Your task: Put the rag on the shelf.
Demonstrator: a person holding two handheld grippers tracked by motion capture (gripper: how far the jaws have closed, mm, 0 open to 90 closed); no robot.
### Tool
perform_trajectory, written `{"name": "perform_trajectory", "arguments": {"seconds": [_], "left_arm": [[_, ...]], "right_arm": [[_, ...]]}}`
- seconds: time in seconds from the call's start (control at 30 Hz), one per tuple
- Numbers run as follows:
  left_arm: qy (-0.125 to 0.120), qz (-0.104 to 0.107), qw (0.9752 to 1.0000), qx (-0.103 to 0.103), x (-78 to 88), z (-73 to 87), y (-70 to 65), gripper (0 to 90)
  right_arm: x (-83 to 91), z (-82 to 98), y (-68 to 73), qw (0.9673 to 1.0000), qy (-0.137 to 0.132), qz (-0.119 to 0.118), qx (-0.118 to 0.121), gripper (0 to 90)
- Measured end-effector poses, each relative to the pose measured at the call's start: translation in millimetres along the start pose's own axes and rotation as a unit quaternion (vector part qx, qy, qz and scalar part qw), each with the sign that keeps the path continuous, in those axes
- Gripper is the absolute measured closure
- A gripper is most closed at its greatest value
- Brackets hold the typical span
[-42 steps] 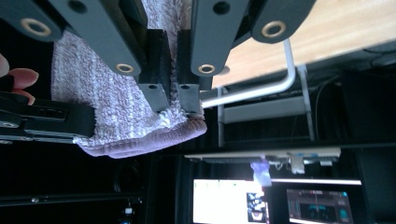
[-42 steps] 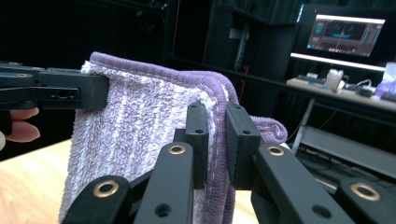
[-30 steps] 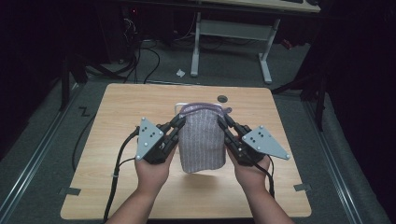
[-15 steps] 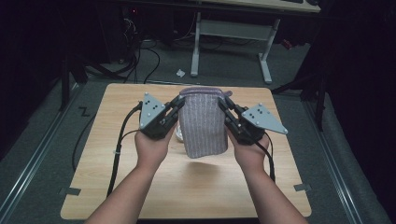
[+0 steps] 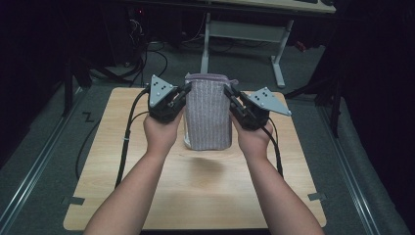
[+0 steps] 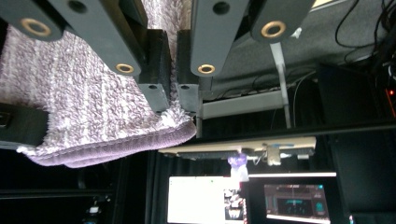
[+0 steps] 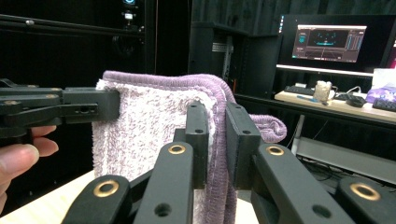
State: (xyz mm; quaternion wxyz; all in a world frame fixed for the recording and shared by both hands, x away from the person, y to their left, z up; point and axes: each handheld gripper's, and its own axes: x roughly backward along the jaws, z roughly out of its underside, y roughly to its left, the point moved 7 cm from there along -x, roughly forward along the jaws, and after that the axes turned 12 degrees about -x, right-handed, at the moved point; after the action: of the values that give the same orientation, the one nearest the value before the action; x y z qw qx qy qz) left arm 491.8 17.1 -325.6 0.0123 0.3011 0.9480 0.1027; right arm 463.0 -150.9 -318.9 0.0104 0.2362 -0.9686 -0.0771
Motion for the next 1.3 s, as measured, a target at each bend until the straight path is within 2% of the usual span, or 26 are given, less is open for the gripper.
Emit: {"name": "perform_trajectory", "arguments": {"seconds": [0.1,0.3,0.37,0.4,0.47,0.7,0.83,0.9,1.0,1.07,1.13,1.23,1.3], "left_arm": [[0.007,-0.002,1.0000,-0.004,-8.4,1.3,5.8,86.0],[0.010,0.008,0.9999,-0.001,-21.5,-0.8,13.2,86.0],[0.014,0.012,0.9998,0.003,-27.4,-1.2,16.7,86.0],[0.024,0.007,0.9997,-0.004,-33.6,-2.1,19.7,86.0],[0.024,0.008,0.9997,-0.003,-36.6,-3.0,20.7,86.0],[0.043,0.015,0.9987,0.021,-64.2,1.0,27.1,85.9],[0.054,0.022,0.9979,0.030,-74.2,7.3,27.0,85.8],[0.059,0.021,0.9976,0.028,-77.4,11.1,27.4,85.8],[0.075,0.013,0.9968,0.024,-83.0,19.6,31.6,85.5],[0.081,0.013,0.9961,0.032,-86.4,24.4,34.9,85.3],[0.088,0.008,0.9955,0.034,-89.5,28.5,38.1,85.4],[0.101,0.007,0.9941,0.040,-94.5,34.0,42.9,85.0],[0.116,0.004,0.9921,0.049,-98.2,40.6,44.0,84.4]], "right_arm": [[-11.0,2.5,-5.8,0.9999,0.009,0.003,-0.007,81.4],[-29.8,5.4,-22.0,0.9995,0.021,0.008,-0.023,81.3],[-35.7,5.6,-27.3,0.9994,0.024,0.011,-0.023,81.3],[-39.2,5.6,-29.3,0.9993,0.027,0.013,-0.021,81.3],[-45.2,5.3,-34.0,0.9992,0.031,0.018,-0.016,81.3],[-57.3,2.7,-47.9,0.9985,0.043,0.034,-0.007,81.2],[-64.2,3.5,-56.2,0.9976,0.051,0.045,-0.005,81.2],[-68.1,5.0,-61.5,0.9973,0.056,0.045,-0.015,81.2],[-76.9,11.5,-65.1,0.9960,0.073,0.050,-0.005,80.8],[-81.9,15.0,-65.9,0.9957,0.075,0.053,0.004,80.7],[-86.9,18.7,-66.3,0.9950,0.084,0.054,0.002,80.7],[-94.0,23.2,-68.6,0.9939,0.096,0.054,-0.002,79.7],[-98.5,26.1,-71.0,0.9934,0.099,0.058,-0.006,76.8]]}}
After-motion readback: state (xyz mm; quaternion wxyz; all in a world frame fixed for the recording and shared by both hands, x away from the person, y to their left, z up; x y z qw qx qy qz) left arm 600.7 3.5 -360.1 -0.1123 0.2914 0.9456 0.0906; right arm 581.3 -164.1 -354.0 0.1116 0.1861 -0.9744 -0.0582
